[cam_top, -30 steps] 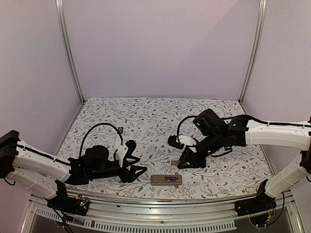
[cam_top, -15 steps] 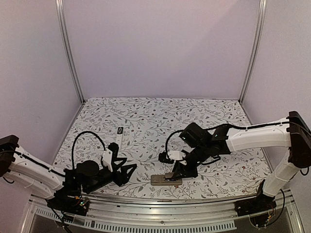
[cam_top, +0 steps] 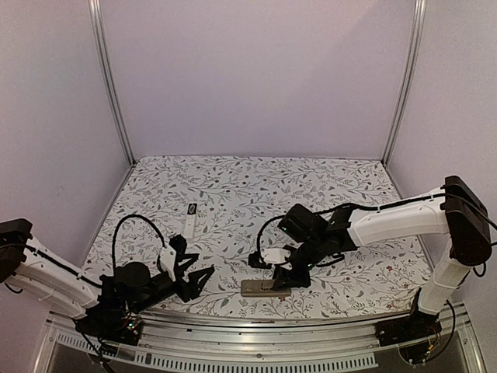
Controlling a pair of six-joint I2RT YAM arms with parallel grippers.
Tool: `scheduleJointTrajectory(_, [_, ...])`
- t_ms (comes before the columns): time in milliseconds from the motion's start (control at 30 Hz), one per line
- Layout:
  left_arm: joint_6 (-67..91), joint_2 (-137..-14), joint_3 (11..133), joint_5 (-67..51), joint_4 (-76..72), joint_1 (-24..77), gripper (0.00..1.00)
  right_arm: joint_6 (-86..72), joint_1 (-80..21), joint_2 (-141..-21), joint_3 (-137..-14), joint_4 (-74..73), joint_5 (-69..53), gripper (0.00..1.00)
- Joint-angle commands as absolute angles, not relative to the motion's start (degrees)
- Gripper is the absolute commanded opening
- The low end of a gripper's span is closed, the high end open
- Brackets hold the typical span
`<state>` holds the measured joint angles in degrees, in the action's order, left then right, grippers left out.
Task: Load the batteries into the remote control
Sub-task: Place the battery cover on the remote control without the battery cover.
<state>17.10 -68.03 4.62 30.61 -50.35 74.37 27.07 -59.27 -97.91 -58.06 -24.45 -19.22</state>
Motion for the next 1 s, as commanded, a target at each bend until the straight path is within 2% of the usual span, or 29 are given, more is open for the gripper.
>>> scheduleJointTrajectory(0, [14.5, -66.5, 3.5, 28.5, -51.8, 75.1, 0.62, 28.9, -60.1, -100.0, -60.8, -26.3, -16.9, 0.07])
scheduleJointTrajectory(200, [11.0, -63.8, 0.4, 24.9, -57.0, 75.6, 0.62, 29.3, -61.5, -100.2, -62.0, -28.2, -15.7, 0.07])
scheduleJointTrajectory(367, [4.8, -63.8, 3.1, 23.0, -52.4, 76.0, 0.61, 29.7, -61.5, -97.9, -61.7, -28.6, -15.5, 0.07])
scheduleJointTrajectory(600, [3.9, -63.2, 1.0, 20.1, -56.0, 76.0, 0.61, 29.7, -61.6, -98.1, -61.3, -28.7, -13.9, 0.07])
scheduleJointTrajectory(967, [0.3, -70.1, 2.8, 17.7, -57.9, 76.2, 0.61, 29.4, -61.5, -98.5, -61.7, -28.5, -14.6, 0.07])
